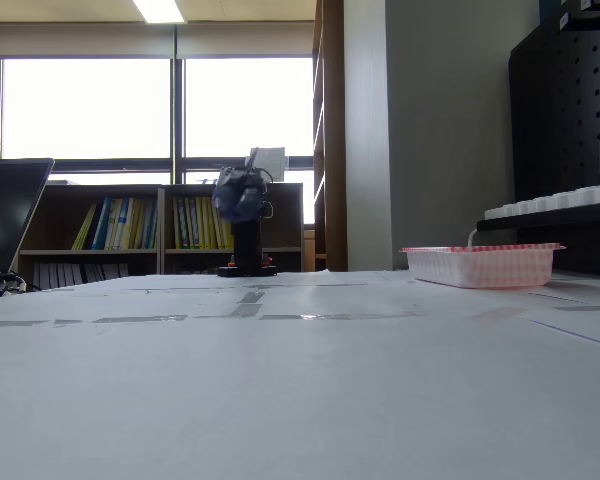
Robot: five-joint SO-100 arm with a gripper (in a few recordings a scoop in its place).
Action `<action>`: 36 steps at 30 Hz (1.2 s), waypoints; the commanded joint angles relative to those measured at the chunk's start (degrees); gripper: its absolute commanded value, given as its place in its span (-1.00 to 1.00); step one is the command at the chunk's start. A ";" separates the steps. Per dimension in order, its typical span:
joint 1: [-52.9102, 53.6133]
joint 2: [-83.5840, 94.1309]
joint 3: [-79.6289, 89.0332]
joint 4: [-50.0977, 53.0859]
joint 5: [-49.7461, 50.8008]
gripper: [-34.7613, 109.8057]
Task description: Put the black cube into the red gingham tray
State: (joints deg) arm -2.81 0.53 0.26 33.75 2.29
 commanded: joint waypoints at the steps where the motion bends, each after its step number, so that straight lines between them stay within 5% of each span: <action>1: 0.00 -5.01 0.53 10.37 0.35 -0.52; 12: 0.79 -11.16 0.53 42.63 -2.20 -0.52; 36: 1.05 -11.16 0.53 43.24 1.93 -0.51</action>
State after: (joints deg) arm -1.14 -10.28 0.18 74.53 2.99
